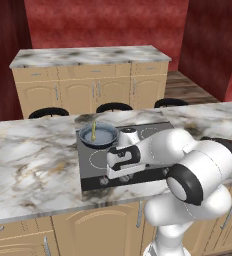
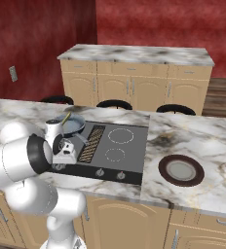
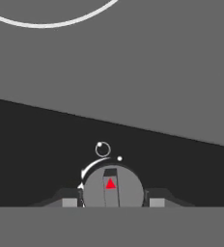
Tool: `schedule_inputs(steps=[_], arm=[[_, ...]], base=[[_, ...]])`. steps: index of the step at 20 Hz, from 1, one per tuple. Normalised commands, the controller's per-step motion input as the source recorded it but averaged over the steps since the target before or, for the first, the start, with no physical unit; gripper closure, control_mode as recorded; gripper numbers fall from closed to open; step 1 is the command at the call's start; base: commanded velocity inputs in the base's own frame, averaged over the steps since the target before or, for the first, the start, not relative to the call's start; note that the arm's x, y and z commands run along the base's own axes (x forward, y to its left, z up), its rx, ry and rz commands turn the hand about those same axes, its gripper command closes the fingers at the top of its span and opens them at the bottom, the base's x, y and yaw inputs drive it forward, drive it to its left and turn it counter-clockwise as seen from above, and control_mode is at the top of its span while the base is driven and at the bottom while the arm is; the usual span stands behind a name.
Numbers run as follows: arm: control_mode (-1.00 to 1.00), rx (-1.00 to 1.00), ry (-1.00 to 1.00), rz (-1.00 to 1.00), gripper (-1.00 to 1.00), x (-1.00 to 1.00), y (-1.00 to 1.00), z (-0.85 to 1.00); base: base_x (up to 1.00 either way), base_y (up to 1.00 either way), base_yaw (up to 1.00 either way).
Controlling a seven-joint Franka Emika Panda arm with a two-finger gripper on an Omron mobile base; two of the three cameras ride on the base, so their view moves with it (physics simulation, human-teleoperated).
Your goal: Pick up the butter stick and place it in the pan. Then turn on the burner for the pan.
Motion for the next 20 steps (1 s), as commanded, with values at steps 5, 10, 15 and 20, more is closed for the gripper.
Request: schedule_inputs(steps=[5,10,15,20], arm=[[-1.0,0.0,0.0,0.22,1.0,0.0,0.0,-0.1],[-1.0,0.0,0.0,0.23,1.0,0.0,0.0,-0.11],[-1.0,0.01,0.0,0.24,1.0,0.0,0.0,-0.12],[-1.0,0.03,0.0,0.25,1.0,0.0,0.0,-0.09]], base=[[0.0,0.0,0.0],[0.0,0.0,0.0],[0.0,0.0,0.0],[0.0,0.0,0.0]])
